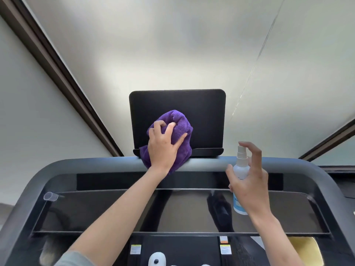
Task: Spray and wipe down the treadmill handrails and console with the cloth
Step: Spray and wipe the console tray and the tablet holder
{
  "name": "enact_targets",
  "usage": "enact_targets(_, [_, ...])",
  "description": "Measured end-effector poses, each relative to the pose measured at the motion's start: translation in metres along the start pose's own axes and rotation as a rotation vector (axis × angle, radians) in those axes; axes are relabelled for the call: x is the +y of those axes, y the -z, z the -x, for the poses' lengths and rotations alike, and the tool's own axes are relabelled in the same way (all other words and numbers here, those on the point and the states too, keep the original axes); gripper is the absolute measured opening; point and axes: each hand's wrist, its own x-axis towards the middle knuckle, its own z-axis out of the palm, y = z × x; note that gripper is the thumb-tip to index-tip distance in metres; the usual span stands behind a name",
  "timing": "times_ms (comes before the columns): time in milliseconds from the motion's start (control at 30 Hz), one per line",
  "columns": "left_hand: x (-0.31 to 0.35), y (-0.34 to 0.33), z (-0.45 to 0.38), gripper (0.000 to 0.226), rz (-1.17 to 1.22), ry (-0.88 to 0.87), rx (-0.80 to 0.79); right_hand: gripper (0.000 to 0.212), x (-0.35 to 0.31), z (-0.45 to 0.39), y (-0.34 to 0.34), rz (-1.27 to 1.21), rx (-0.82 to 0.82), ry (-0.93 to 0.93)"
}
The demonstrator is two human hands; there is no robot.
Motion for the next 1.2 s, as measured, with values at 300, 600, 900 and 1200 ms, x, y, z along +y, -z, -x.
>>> enact_targets(300, [0.046,-0.016,-0.050,0.045,-0.142,-0.130,0.080,0.069,0.007,-0.006,0.017,0.019,0.048,0.009])
enact_targets(600, [0.030,-0.014,0.004,0.031,-0.039,-0.204,0.035,0.070,0.010,0.002,0.024,-0.005,0.058,-0.021])
enact_targets(900, [0.077,-0.030,-0.059,0.044,-0.159,-0.234,0.033,0.063,0.016,-0.005,0.035,0.008,0.092,-0.014])
enact_targets(1200, [0.049,-0.025,0.008,0.032,-0.016,-0.275,-0.016,0.064,0.013,-0.007,0.022,-0.026,0.092,0.015])
